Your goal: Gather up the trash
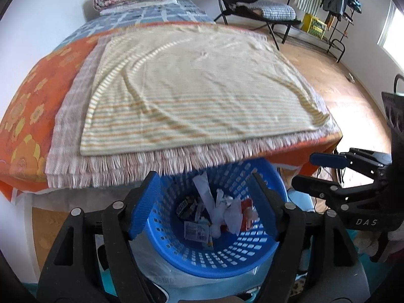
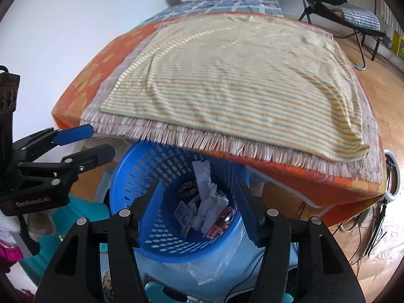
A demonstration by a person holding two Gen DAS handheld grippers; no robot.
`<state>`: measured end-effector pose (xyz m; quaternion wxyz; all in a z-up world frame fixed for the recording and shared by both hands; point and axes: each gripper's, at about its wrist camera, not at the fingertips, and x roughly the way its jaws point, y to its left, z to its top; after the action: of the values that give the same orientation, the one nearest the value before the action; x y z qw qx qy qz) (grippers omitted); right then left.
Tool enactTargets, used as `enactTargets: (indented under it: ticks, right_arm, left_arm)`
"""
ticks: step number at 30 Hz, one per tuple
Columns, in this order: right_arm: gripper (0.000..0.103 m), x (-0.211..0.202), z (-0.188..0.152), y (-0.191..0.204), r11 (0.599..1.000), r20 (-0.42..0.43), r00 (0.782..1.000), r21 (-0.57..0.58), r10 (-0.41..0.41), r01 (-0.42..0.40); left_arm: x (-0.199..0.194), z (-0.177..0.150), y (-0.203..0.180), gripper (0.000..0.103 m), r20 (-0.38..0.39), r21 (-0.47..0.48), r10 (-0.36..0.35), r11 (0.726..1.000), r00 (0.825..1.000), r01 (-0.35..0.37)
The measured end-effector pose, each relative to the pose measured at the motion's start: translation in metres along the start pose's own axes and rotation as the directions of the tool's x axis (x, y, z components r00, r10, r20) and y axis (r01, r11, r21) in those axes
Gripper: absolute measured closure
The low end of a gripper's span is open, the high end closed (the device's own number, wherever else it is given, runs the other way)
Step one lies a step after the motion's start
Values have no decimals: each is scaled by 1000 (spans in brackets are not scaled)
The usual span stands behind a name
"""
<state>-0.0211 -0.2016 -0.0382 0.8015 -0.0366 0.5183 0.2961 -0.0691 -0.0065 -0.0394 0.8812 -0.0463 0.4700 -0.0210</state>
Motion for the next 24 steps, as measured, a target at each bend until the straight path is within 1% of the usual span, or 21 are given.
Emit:
enactTargets:
  ticks: [11, 17, 18, 19, 20, 21, 23, 24]
  right_arm:
    - [42, -23, 25, -8, 1000, 100, 995, 16, -17, 16]
    - [41, -45, 47, -9, 1000, 178, 984, 8, -30, 29]
    - [41, -49, 52, -10, 1000, 194, 981, 8, -28, 27]
    - [41, -52, 57, -10, 1000, 208, 978, 7, -28, 27]
    - [41, -55, 62, -9, 1000, 222, 975, 4, -28, 28]
    - [40, -58, 67, -9, 1000, 237, 971, 2, -28, 29]
    - [34, -64, 76, -8, 999, 276, 961, -4, -30, 32]
    - [28, -67, 79, -8, 999, 293, 956, -5, -34, 37]
  left_arm:
    - [-19, 30, -2, 28, 86, -9, 8, 1000, 996, -7]
    - [-37, 56, 3, 27, 163, -32, 15, 999, 987, -10]
    - [-39, 61, 4, 27, 175, -37, 16, 999, 984, -10]
    - [-42, 66, 5, 21, 186, -41, 19, 999, 982, -11]
    - [-45, 73, 6, 18, 202, -44, 20, 999, 979, -11]
    - [-47, 77, 7, 15, 216, -44, 20, 999, 976, -11]
    - [-53, 86, 6, 14, 250, -44, 31, 999, 968, -20]
    - [-55, 89, 6, 14, 261, -44, 36, 999, 965, -25]
